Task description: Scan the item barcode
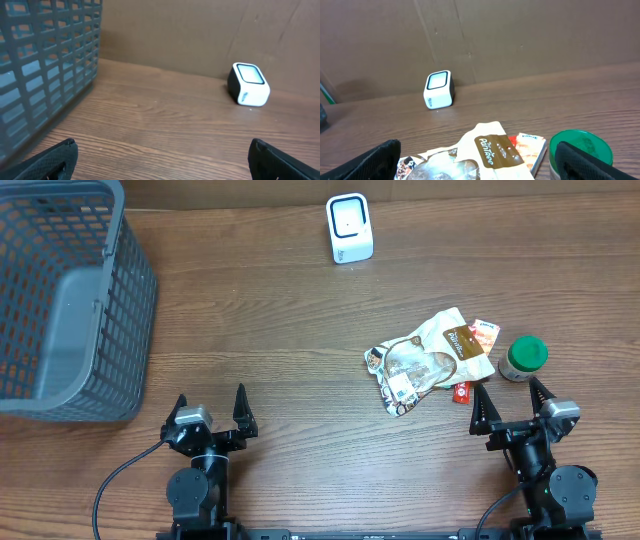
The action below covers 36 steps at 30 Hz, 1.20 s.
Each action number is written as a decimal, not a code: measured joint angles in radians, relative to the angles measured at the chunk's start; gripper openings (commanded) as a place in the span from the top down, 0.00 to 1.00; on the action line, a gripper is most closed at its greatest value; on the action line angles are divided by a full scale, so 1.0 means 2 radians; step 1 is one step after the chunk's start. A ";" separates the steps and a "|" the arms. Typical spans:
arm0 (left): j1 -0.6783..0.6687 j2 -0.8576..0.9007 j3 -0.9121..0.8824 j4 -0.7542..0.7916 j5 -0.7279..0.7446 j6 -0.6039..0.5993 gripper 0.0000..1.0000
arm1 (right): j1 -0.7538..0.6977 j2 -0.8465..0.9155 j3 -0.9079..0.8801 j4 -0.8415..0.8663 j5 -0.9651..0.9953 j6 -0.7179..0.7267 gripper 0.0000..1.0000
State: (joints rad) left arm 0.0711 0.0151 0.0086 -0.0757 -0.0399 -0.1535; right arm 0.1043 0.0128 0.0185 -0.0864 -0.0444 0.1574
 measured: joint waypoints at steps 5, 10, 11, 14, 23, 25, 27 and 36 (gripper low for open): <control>0.000 0.000 0.000 0.000 -0.001 0.008 0.00 | 0.000 0.000 0.000 0.000 0.000 0.000 0.00; 0.000 0.000 0.000 0.000 -0.001 0.013 0.00 | 0.000 0.000 0.000 0.000 0.000 0.000 0.00; 0.000 0.000 0.000 0.000 -0.001 0.013 0.00 | 0.000 0.000 0.000 0.000 0.000 0.000 0.00; 0.000 0.000 0.000 0.000 -0.001 0.013 0.00 | 0.000 0.000 0.000 0.000 0.000 0.000 0.00; 0.000 0.000 0.000 0.000 -0.001 0.013 0.00 | 0.000 0.000 0.000 0.000 0.000 0.000 0.00; 0.000 0.000 0.000 0.000 -0.001 0.013 0.00 | 0.000 0.000 0.000 0.000 0.000 0.000 0.00; 0.000 0.000 0.000 0.000 -0.001 0.013 0.00 | 0.000 0.000 0.000 0.000 0.000 0.000 0.00; 0.000 0.000 0.000 0.000 -0.001 0.013 0.00 | 0.000 0.000 0.000 0.000 0.000 0.000 0.00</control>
State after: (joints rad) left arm 0.0711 0.0151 0.0086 -0.0757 -0.0425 -0.1268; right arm 0.1043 0.0128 0.0185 -0.0868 -0.0448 0.1574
